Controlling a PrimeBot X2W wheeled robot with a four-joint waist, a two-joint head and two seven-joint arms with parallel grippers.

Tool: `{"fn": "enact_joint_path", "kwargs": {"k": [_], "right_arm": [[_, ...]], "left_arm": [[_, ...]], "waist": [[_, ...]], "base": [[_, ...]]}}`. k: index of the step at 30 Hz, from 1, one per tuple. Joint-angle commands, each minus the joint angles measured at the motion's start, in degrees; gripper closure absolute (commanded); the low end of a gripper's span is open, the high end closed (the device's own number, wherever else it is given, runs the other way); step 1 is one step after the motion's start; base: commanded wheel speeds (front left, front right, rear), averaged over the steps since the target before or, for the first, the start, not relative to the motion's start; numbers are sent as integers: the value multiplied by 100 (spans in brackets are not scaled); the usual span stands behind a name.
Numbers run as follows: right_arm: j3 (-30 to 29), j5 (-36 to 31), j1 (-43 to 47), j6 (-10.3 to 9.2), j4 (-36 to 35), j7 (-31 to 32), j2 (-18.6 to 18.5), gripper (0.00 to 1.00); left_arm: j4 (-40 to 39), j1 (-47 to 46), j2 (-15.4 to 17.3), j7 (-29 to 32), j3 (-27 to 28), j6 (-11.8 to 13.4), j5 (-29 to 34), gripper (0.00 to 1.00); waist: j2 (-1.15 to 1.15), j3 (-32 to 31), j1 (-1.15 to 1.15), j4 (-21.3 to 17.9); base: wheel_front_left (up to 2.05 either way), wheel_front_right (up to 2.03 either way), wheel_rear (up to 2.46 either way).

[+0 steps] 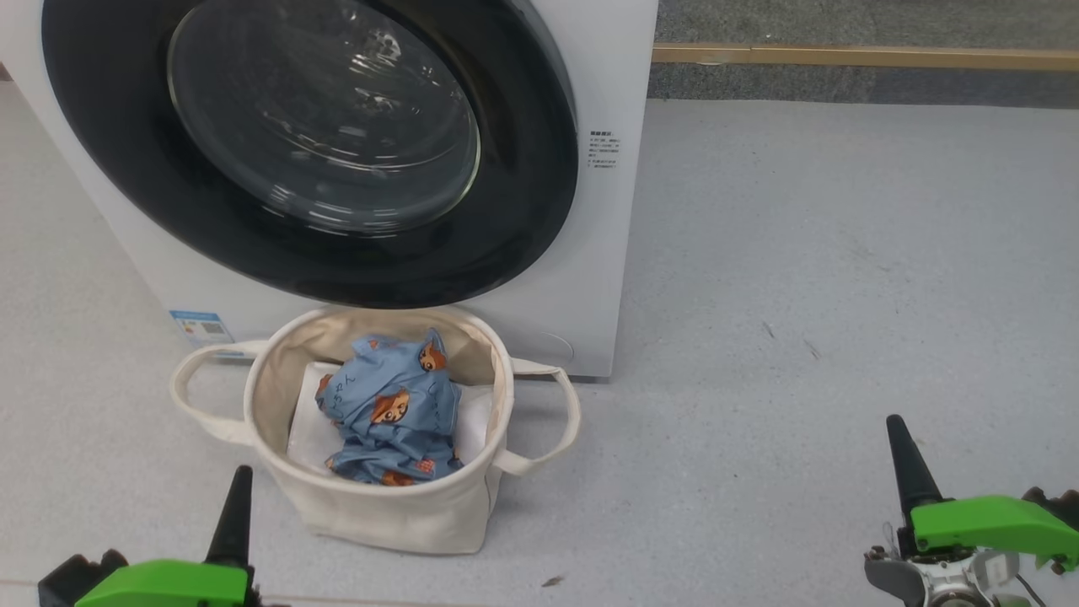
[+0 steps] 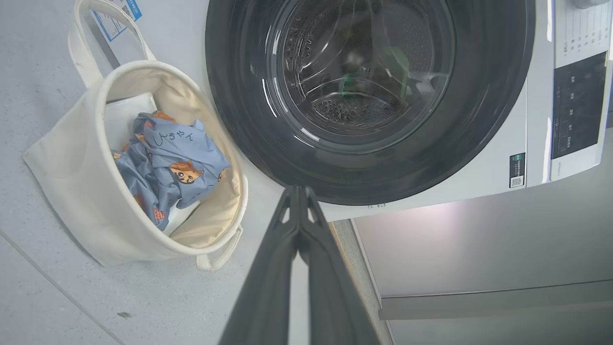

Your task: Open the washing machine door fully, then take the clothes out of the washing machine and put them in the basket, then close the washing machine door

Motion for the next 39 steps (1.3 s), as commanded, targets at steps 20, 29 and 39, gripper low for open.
{"fn": "enact_joint_path", "kwargs": {"k": [20, 29, 39], "right_arm": [[20, 1323, 30, 15, -516, 375, -40, 100], [-3, 1875, 95, 16, -634, 523, -41, 100], [-18, 2245, 138, 17, -713, 623, -41, 100]], "left_arm": [[-472, -56, -251, 355, 453, -36, -1004, 100], [-580, -20, -383, 503, 567, -39, -1419, 100], [-653, 4, -472, 602, 643, -41, -1697, 100]], "waist": [[0, 7, 0, 120], [0, 10, 0, 173], [0, 12, 0, 208]], "base": [[0, 0, 0], [0, 0, 0], [0, 0, 0]]}}
